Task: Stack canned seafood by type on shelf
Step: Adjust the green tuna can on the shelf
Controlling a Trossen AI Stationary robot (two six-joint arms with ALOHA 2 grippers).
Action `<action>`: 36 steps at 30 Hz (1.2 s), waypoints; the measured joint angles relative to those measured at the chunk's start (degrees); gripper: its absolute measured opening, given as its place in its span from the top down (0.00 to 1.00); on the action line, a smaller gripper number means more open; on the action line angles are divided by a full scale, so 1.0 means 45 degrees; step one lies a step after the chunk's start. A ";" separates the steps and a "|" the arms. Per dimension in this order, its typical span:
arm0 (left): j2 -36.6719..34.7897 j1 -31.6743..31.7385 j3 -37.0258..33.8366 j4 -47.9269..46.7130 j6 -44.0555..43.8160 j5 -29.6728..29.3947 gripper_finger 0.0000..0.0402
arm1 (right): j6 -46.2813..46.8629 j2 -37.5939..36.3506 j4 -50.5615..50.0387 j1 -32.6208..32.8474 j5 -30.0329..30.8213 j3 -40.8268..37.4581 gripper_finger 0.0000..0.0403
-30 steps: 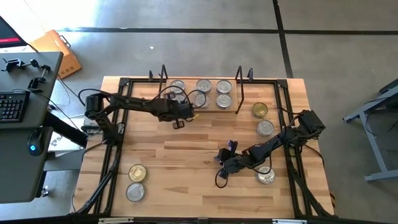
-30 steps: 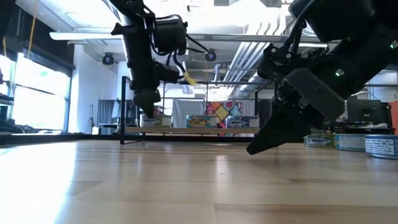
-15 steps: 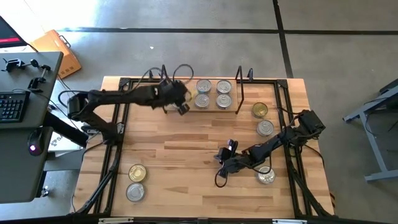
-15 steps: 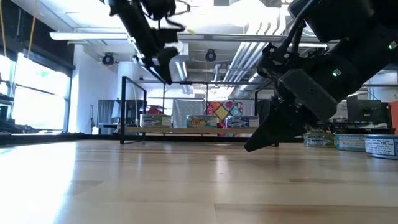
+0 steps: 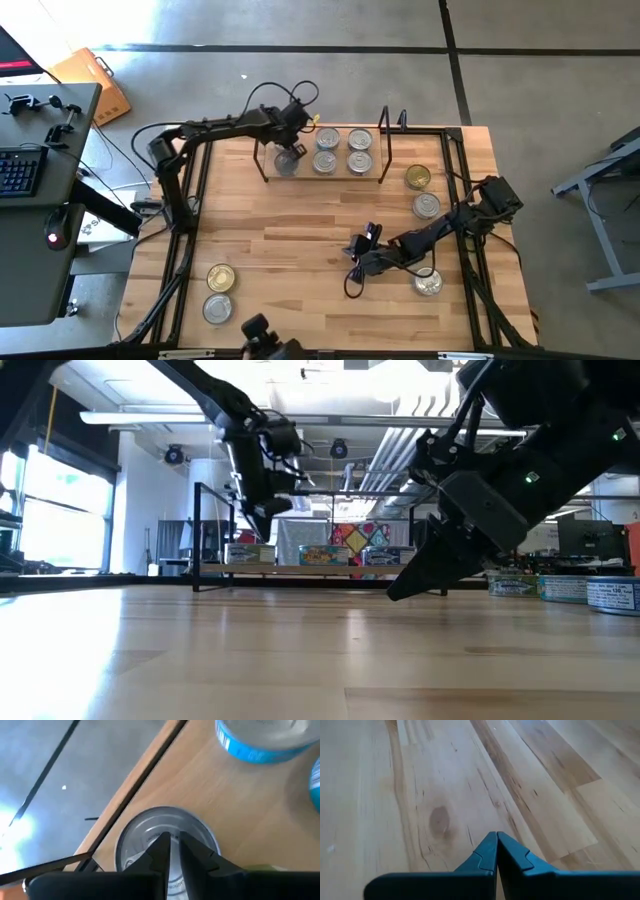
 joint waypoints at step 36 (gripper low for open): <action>0.0859 0.0762 0.0224 0.0769 0.0255 0.1140 0.94 | 0.0002 0.0000 -0.0118 0.0010 -0.0248 0.0000 1.00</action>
